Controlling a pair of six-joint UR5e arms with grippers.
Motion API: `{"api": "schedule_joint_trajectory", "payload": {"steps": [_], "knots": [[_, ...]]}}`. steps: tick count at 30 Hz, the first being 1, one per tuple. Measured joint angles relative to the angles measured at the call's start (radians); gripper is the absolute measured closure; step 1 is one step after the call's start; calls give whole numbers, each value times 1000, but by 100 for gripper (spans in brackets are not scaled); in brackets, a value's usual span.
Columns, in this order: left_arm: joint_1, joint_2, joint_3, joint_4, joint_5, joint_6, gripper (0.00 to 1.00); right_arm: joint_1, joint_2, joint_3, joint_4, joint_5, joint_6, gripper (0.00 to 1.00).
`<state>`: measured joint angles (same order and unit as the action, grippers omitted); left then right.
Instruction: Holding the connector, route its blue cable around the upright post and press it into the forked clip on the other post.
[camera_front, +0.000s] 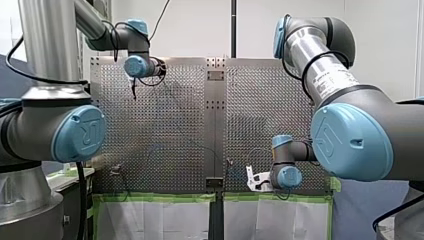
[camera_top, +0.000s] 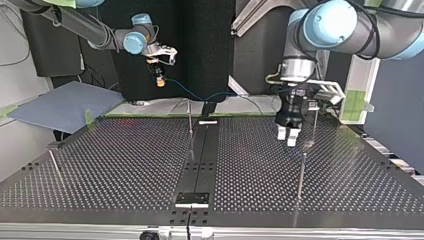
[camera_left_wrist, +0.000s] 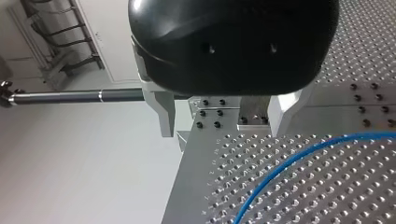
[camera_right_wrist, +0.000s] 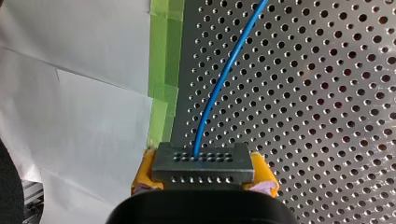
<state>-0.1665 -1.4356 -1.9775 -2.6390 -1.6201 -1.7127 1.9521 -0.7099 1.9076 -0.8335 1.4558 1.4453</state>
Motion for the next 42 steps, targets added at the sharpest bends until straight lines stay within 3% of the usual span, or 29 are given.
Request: {"api": "schedule_joint_trajectory", "payload": {"steps": [22, 35, 42], "knots": [[-105, -34, -56, 190, -205, 205, 0, 0, 0, 0, -1, 0, 0, 100], [-139, -64, -74, 215, -313, 313, 0, 0, 0, 0, 0, 0, 0, 100], [-143, -119, -74, 219, -373, 378, 0, 0, 0, 0, 0, 0, 0, 100]]}}
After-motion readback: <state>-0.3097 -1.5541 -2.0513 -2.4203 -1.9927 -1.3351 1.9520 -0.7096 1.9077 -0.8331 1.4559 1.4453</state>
